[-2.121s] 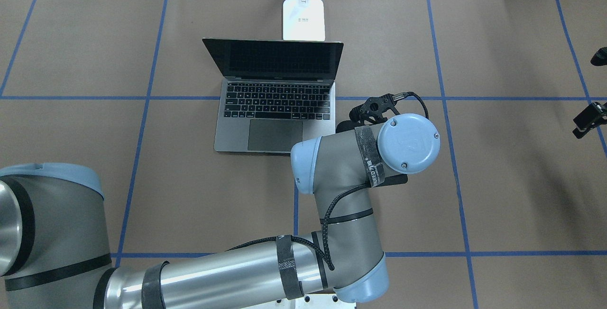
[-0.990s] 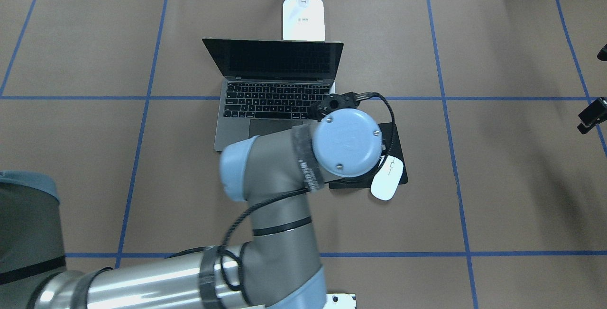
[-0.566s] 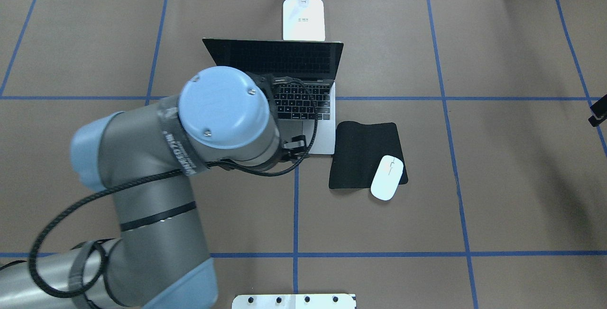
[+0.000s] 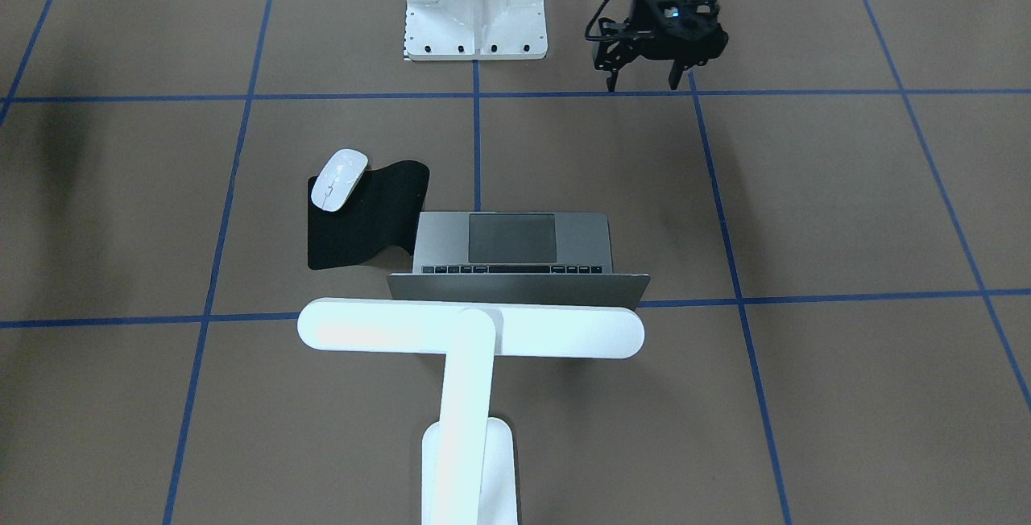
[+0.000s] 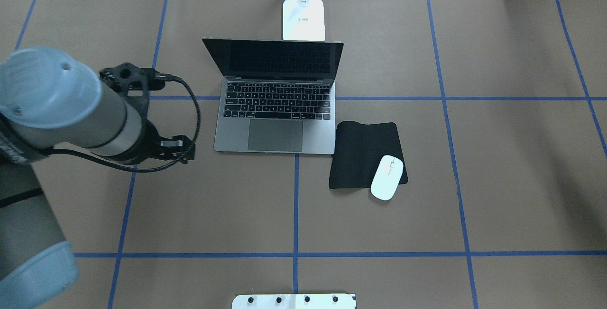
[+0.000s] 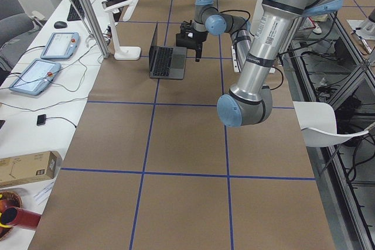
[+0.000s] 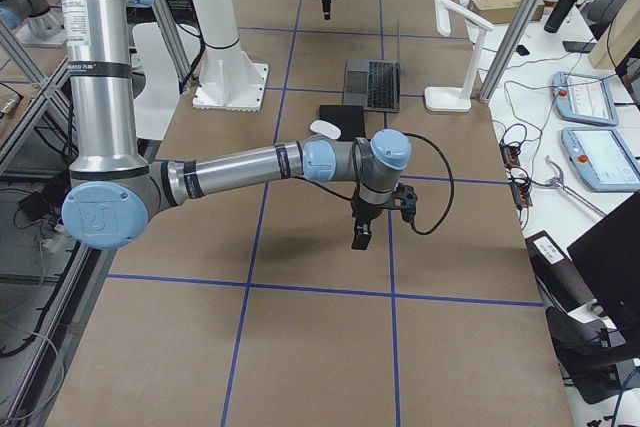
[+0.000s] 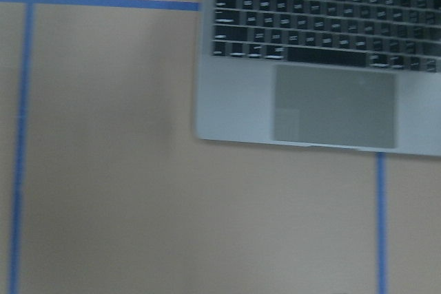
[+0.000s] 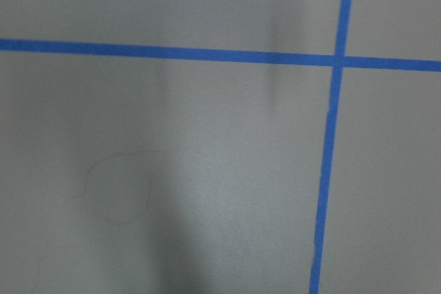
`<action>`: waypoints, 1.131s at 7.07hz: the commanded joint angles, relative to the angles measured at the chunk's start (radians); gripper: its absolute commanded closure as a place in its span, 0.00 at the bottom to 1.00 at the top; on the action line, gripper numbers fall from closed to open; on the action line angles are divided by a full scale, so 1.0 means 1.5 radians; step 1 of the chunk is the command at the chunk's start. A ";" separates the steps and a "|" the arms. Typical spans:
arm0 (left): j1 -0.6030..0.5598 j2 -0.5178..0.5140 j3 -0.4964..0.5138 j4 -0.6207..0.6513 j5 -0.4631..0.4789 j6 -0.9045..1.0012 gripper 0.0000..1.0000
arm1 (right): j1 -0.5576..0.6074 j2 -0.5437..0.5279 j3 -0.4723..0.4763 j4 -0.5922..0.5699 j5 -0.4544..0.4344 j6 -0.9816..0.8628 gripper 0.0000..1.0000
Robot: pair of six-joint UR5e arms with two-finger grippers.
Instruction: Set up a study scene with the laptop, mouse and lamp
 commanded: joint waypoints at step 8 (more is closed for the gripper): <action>-0.409 0.206 0.173 -0.062 -0.178 0.574 0.01 | 0.011 0.015 0.001 0.053 0.003 0.000 0.00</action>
